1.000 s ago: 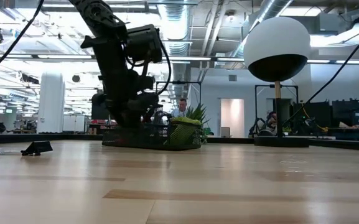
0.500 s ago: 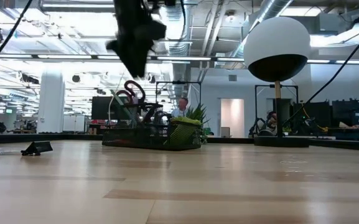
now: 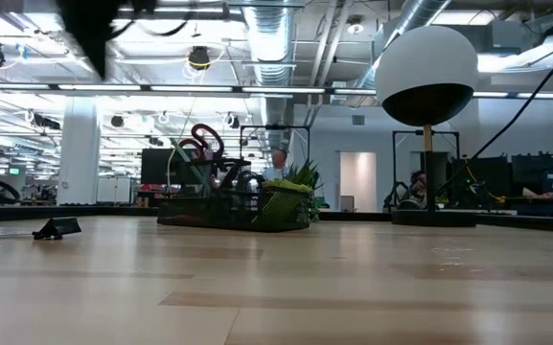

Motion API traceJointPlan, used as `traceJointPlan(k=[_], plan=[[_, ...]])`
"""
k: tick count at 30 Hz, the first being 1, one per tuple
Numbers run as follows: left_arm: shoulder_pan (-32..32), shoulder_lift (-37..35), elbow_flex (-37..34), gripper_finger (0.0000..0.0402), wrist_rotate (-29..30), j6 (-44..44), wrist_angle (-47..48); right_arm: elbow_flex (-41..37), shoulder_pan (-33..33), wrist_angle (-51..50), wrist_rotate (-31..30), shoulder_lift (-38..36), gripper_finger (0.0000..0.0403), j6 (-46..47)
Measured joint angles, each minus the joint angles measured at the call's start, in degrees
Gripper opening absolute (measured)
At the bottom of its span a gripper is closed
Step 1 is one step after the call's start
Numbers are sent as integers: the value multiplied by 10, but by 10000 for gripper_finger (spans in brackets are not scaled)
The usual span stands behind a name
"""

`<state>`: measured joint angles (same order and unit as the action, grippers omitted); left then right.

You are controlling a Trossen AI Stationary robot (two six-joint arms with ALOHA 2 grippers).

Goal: Pick and place office supplies into organizer
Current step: Put the top binder clip into the black desk organizer

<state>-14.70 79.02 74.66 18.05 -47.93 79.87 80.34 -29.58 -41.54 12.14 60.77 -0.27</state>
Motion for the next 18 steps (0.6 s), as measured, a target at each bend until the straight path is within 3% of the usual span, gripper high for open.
traceJointPlan(k=[3, 6, 9, 11, 15, 18], plan=[[-46, -47, -99, 123, -98, -20, -78, 0, 0, 3, 0, 0, 76, -33], [-74, -70, -181, 123, -175, -53, -230, 0, 0, 8, 0, 0, 76, -59], [-91, -71, -241, 123, -187, -62, -383, 0, 2, 17, -1, 3, 76, -71], [-96, -60, -268, 123, -186, -61, -433, 0, 5, 19, -1, 5, 76, -77], [-94, -27, -298, 123, -182, -51, -442, 0, 8, 35, -1, 13, 76, -77], [-95, 2, -308, 123, -192, 23, -444, 1, 9, 52, -2, 17, 76, -77]])
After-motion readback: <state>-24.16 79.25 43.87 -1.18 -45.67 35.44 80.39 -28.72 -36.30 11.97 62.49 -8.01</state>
